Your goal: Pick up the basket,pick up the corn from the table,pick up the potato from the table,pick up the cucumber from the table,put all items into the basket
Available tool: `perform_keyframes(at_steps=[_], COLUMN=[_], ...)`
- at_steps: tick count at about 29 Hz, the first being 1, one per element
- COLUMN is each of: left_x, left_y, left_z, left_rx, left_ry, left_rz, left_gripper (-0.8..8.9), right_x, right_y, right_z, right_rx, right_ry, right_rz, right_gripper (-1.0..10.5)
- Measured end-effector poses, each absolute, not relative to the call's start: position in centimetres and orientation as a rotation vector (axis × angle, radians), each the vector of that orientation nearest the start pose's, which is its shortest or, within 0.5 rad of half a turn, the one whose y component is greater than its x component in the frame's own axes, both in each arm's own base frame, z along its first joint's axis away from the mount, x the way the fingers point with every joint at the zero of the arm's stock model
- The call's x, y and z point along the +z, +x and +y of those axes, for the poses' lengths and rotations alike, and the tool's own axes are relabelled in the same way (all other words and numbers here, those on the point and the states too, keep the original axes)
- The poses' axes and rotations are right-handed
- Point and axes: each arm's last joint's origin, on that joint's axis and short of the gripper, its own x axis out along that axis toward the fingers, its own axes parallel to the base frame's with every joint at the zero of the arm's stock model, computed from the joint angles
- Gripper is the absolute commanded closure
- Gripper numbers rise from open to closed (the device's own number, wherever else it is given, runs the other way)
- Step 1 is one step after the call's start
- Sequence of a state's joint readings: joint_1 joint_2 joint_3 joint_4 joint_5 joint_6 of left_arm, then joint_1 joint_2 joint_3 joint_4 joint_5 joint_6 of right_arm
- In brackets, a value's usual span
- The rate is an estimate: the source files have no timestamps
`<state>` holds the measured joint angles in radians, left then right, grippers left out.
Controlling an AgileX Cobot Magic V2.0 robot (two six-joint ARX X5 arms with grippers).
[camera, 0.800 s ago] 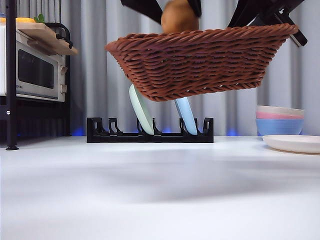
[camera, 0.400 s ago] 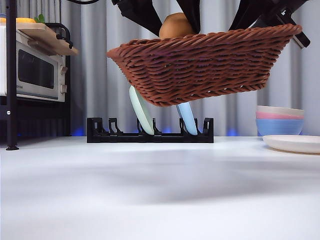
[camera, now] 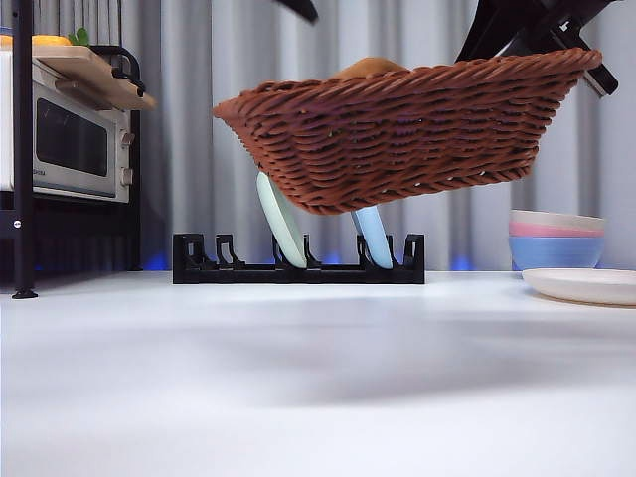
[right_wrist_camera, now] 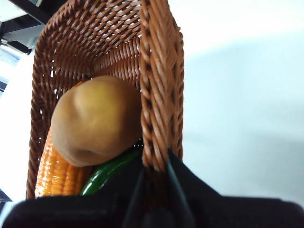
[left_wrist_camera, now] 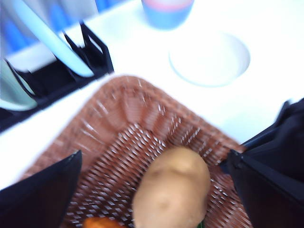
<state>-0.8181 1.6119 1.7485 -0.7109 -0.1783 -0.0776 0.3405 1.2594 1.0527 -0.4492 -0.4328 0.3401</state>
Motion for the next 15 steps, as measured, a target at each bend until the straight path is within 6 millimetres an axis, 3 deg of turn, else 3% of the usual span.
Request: perform_keyframes(at_steps=[4,10,15], left_x=[44.3,49.6,50.9], left_y=[23.0,20.5,19.5], left_z=[-23.8,-21.2,-19.9], left_rx=[-0.609,-0.626,-0.612], left_ry=[0.210,0.165,0.158], left_rz=[0.486,0.340,0.310], left_gripper=[2.83,2.83,2.83], right_x=[29.8,25.8,23.3], right_y=[25.5,28.5,30.3], right_z=[10.2,11.3,12.4], right_rx=[0.594,0.512,0.477], right_ry=[0.338,0.377,0.451], right_rz=[0.814,0.935,0.982], right_gripper=[9.6,9.6,9.6])
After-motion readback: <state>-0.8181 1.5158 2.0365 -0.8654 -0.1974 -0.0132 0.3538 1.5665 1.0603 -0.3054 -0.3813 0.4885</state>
